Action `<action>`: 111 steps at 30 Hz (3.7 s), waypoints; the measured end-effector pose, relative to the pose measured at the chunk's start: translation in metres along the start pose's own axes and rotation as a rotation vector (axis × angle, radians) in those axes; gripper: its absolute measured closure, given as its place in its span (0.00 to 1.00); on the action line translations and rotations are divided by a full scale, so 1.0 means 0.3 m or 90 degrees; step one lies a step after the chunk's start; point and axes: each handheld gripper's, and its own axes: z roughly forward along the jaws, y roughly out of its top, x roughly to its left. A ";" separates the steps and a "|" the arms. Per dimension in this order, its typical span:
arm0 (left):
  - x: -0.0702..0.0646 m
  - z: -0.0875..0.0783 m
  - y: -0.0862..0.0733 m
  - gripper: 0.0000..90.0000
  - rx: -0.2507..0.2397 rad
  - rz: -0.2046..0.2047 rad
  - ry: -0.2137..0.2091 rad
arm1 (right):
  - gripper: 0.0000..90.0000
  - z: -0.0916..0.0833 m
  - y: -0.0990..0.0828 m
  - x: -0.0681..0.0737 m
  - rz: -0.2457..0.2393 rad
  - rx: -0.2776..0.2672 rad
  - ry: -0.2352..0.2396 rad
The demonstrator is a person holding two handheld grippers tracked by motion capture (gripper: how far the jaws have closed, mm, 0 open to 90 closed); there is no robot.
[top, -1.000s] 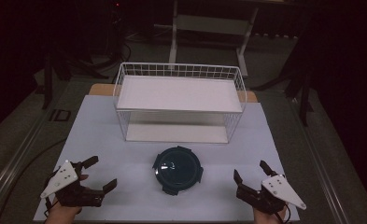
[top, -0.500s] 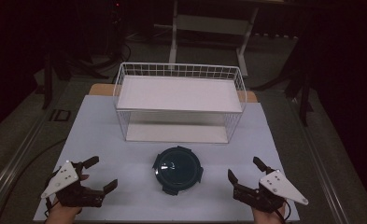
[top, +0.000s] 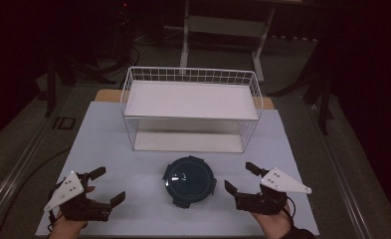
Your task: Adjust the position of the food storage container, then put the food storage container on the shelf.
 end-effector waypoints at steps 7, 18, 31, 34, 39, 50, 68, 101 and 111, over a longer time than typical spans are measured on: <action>-0.002 -0.001 0.000 0.00 0.002 0.004 0.000 | 0.41 0.069 -0.031 0.029 -0.010 0.066 0.057; 0.000 0.002 -0.002 0.00 0.005 0.005 -0.004 | 0.77 0.148 -0.125 0.069 -0.004 0.140 0.118; -0.002 0.002 -0.003 0.00 0.008 0.010 -0.006 | 1.00 0.175 -0.188 0.077 -0.037 0.219 0.103; -0.002 0.002 -0.003 0.00 0.007 0.010 -0.006 | 1.00 0.182 -0.197 0.073 -0.036 0.229 0.091; -0.002 0.003 -0.003 0.00 0.009 0.011 -0.007 | 1.00 0.195 -0.203 0.068 -0.030 0.239 0.092; -0.003 0.006 -0.003 0.00 0.011 0.012 -0.008 | 1.00 0.205 -0.199 0.029 -0.009 0.238 0.075; -0.004 0.010 -0.004 0.00 0.013 0.010 -0.010 | 1.00 0.229 -0.194 -0.018 0.008 0.231 0.060; -0.069 0.052 0.047 0.00 0.036 -0.002 -0.080 | 0.12 0.111 -0.080 -0.043 0.048 0.023 0.103; -0.082 0.113 0.146 0.00 0.081 -0.040 -0.131 | 0.17 0.051 -0.018 -0.056 0.003 -0.017 0.055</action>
